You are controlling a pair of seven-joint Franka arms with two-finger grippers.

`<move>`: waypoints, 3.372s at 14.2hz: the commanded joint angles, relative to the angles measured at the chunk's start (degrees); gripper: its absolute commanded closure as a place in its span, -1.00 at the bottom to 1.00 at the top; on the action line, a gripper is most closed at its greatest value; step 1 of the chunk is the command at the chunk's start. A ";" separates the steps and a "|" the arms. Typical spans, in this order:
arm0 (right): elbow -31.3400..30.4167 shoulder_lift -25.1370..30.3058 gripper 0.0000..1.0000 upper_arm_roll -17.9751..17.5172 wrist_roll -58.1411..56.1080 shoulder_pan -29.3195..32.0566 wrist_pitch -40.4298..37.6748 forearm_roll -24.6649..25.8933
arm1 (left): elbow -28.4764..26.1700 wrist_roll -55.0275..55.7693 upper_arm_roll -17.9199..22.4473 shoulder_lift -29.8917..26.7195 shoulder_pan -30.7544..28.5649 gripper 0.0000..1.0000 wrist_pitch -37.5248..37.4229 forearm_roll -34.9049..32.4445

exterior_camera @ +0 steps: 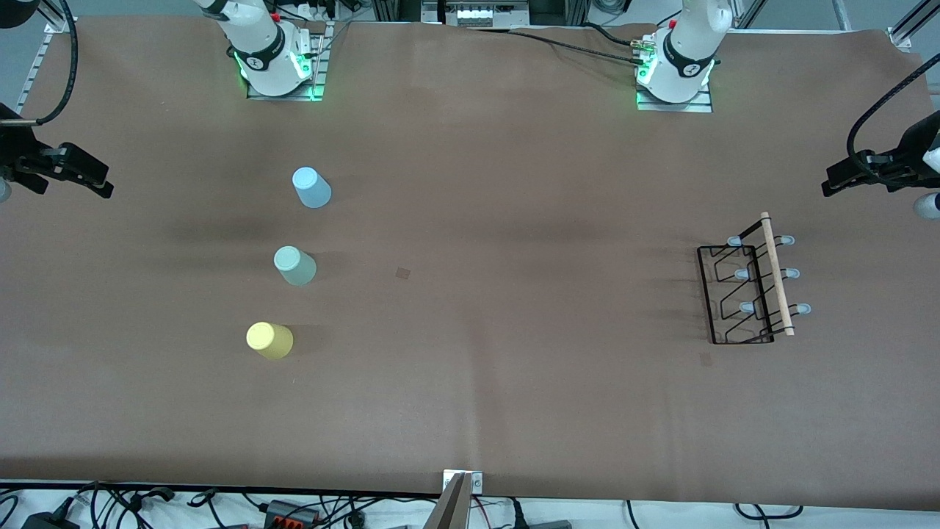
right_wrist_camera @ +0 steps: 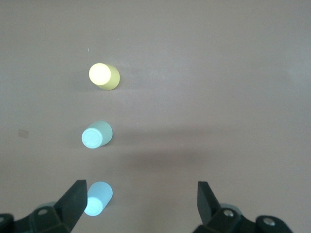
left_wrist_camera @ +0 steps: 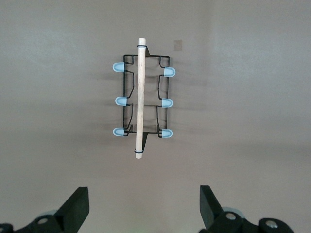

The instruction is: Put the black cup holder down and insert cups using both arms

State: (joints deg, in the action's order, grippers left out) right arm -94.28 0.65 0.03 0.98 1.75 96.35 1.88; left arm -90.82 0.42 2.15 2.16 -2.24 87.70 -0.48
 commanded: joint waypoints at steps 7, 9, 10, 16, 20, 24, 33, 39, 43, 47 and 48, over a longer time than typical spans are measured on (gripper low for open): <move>-0.11 0.67 -1.00 0.06 -1.07 0.18 -0.81 -0.83 | -0.50 -0.42 -0.04 -0.75 -0.04 -1.00 0.54 0.04; -0.11 0.50 -1.00 0.06 -1.07 0.18 -1.07 -0.83 | -0.50 -0.33 -0.04 -0.75 -0.04 -1.00 0.62 0.13; -0.11 0.32 -1.00 0.06 -1.07 0.18 -0.99 -0.83 | -0.50 -0.51 -0.04 -0.49 0.04 -1.00 0.80 0.21; -0.02 0.14 -1.00 0.06 -1.07 0.18 -0.98 -0.83 | -6.45 -2.78 -0.31 7.77 0.66 -1.00 15.43 0.30; -0.02 0.14 -1.00 -0.03 -1.16 0.09 -0.98 -0.74 | -18.50 -4.20 -0.31 7.95 -0.04 -1.00 31.10 0.30; 0.15 0.23 -1.00 -0.12 -1.16 0.09 -0.98 -0.57 | -20.89 -6.84 -0.31 9.35 -1.71 -0.83 34.11 0.30; 0.06 0.06 -1.00 -0.12 -0.72 -0.08 -0.98 -0.39 | -25.99 -6.75 -0.31 9.27 -3.30 -0.09 37.27 0.30; -0.02 -0.12 -1.00 -0.20 -0.72 -0.17 -1.07 -0.39 | -25.99 -6.84 -0.40 9.27 -3.56 0.98 36.66 0.30; -0.02 -0.12 -1.00 -0.20 -1.07 -0.08 -1.16 -0.39 | -20.83 -4.39 -3.98 8.65 -2.33 0.99 28.44 0.48; 0.06 -0.12 -1.00 -0.20 -1.07 -0.08 -1.16 -0.22 | -10.81 6.93 -13.73 8.56 -1.63 0.99 17.70 2.67; 0.06 -0.12 -1.00 -0.20 -1.16 -0.08 -1.16 -0.13 | -8.44 11.49 -17.06 8.56 -1.63 0.99 16.37 2.76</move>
State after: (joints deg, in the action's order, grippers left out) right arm -94.39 0.37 -0.04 0.94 1.58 95.71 1.89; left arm -104.76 5.57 -10.02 11.29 -3.86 108.71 1.39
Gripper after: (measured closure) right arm 0.000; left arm 0.841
